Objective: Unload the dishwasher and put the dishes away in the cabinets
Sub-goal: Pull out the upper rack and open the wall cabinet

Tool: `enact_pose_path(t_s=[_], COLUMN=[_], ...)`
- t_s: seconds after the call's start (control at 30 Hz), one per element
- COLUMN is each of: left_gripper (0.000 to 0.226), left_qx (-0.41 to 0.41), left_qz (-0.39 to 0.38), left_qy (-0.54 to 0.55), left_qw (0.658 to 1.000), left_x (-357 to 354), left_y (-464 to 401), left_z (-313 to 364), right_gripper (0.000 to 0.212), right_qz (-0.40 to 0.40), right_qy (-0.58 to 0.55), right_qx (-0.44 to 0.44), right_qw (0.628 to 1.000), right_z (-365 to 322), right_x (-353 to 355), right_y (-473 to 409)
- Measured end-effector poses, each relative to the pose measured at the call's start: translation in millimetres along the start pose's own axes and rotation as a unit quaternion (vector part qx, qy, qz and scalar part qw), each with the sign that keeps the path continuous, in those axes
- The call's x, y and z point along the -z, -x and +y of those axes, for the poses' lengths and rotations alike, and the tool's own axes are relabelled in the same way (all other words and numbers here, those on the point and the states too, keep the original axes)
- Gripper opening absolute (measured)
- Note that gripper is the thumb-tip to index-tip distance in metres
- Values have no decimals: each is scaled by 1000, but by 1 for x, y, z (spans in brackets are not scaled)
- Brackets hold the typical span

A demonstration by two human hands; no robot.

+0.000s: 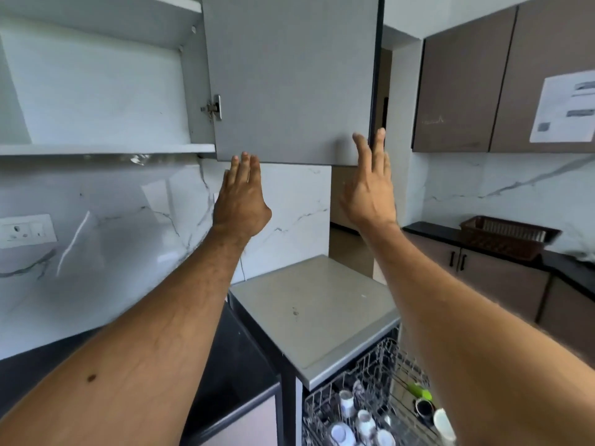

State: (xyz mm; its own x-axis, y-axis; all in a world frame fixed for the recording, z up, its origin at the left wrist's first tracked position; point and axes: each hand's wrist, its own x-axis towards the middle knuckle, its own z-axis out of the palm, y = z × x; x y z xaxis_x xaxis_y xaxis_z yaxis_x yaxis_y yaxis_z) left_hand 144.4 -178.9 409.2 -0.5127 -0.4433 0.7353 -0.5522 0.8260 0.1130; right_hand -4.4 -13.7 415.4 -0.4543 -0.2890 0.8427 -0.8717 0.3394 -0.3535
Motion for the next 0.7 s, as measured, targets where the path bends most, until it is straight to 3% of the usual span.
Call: enact_pose_path(t_s=[0.13,0.33,0.7], left_gripper=[83,79,78], left_qx=[2,13,-77], left_qz=[-21,-62,-123], left_qy=[42,98,175], left_qw=[999,993,974], left_x=[-29,-79,-149], left_y=[29,79,153], left_z=[0,9,50], right_gripper=[88,83,74], right_qz=[-2,-67,-159], right_qy=[25,48,135], right_qx=[-7,-58,-159], right_qw=[1000,995,965], right_z=[13,41,92], right_x=[-7,-19,-9], right_y=[30,89,191])
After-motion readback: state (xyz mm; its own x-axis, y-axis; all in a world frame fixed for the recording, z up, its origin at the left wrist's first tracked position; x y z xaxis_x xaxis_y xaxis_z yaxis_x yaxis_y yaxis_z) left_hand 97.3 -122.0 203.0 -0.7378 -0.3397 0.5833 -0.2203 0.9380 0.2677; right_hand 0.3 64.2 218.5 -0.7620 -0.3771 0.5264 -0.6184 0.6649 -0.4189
